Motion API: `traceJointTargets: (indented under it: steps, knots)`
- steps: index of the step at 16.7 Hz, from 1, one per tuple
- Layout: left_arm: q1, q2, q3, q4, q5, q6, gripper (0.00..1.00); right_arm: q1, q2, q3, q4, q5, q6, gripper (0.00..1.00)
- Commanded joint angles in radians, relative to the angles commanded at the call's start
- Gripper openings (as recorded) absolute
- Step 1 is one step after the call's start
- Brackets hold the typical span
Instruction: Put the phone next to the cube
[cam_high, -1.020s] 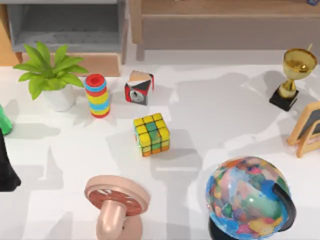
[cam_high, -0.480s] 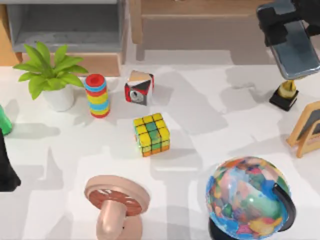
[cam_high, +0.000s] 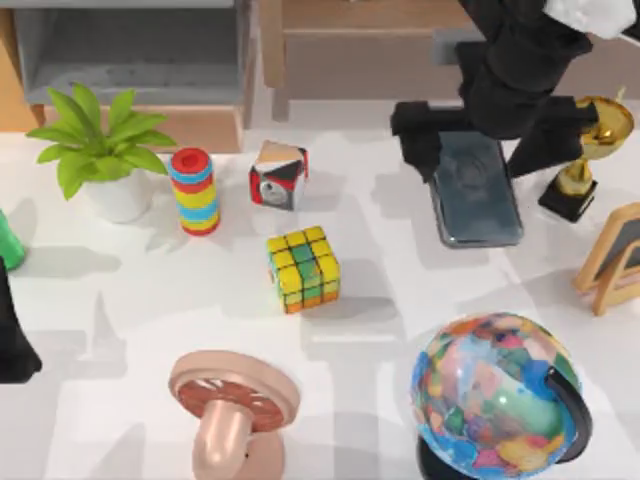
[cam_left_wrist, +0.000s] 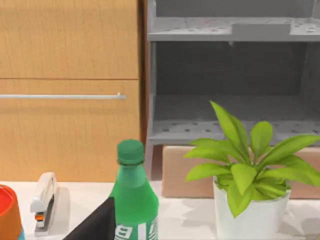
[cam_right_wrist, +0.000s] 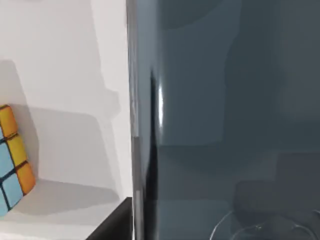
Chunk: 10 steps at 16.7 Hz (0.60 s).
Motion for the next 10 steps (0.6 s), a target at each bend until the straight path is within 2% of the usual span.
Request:
traceJointTargets:
  steps: [5,10]
  knots:
    - [0.000,0.000,0.000,0.000,0.000,0.000,1.00,0.057,0.062,-0.056,-0.023,0.009,0.149,0.00]
    - [0.000,0.000,0.000,0.000,0.000,0.000,1.00,0.064,0.074,-0.066,-0.027,0.011,0.172,0.00]
